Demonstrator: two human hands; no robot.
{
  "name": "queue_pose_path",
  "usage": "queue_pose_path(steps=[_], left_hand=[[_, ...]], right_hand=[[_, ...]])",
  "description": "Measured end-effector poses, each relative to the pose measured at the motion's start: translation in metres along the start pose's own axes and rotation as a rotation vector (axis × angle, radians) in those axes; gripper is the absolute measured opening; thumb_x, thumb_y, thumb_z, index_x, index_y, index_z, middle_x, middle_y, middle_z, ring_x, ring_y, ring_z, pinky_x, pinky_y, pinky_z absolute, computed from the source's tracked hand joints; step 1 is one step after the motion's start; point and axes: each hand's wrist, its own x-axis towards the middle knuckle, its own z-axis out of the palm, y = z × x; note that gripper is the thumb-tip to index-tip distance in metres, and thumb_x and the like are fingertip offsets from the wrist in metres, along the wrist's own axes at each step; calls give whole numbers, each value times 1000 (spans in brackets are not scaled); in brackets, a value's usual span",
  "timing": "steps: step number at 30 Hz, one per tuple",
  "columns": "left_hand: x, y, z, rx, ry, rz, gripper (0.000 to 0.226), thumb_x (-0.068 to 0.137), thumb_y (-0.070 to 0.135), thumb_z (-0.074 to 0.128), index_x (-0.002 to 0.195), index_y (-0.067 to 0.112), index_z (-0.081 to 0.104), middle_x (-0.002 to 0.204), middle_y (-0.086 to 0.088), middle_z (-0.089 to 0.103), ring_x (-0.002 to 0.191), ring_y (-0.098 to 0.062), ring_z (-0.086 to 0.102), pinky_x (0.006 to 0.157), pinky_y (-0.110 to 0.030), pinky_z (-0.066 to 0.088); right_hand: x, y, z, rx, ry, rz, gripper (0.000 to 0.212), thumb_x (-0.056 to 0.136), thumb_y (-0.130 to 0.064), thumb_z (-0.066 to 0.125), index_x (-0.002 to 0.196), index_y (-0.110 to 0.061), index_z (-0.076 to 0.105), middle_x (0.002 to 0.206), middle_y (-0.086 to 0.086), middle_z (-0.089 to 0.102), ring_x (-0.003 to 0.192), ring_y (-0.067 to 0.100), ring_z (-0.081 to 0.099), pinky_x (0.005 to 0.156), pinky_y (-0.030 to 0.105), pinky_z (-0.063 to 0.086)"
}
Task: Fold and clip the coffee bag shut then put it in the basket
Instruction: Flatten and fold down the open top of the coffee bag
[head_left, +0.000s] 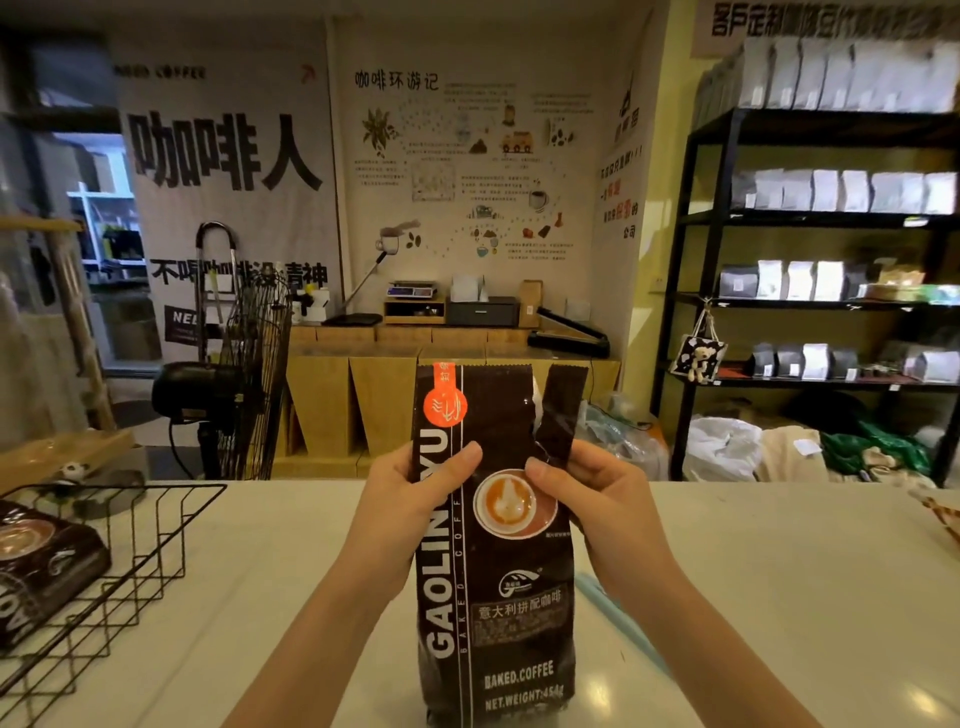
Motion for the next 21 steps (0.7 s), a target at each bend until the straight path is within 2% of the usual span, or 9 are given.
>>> queue_pose_path(steps=[5,7,12,15,18,21], left_hand=[[5,-6,-4,-1,-12,16,7,64,22,65,70,20,68,63,0,73,60,-17,69,53,-26,56],[8,-6,-7,25,-33,13,11,66,21,65,76,20,67,66,1,74,64,-16,70,55,-26,55],[21,9,-11,12,-139,80,22,73,21,58,93,27,65,80,4,75,75,-12,69,62,-23,54],[27,14,-10,78,-184,156,22,75,20,56,95,25,63,74,5,75,71,-10,69,57,-20,54],[26,12,-5,134,-164,266,22,79,14,53,96,24,63,74,9,75,73,-8,69,57,-18,53],[23,5,0,260,-67,416,28,79,20,54,105,20,64,88,9,74,89,-8,68,70,-24,56]], right_hand=[[5,3,-3,-30,-28,45,16,72,-10,68,86,-17,72,79,3,77,76,19,72,62,23,57],[9,0,-5,-54,-65,92,17,72,-9,69,86,-17,71,78,2,77,74,18,72,61,22,57],[25,-17,-7,-35,-122,94,30,54,-23,74,84,-24,68,79,-4,77,78,16,72,63,23,57],[31,-21,-4,-49,-108,89,31,54,-18,76,81,-27,66,76,-4,76,76,16,73,63,27,58],[33,-20,-2,-62,-72,65,22,65,-7,74,74,-26,68,71,-3,75,70,15,73,58,24,58],[33,-17,1,-26,-36,19,24,69,0,71,67,-23,70,63,-4,75,63,13,72,52,20,56]])
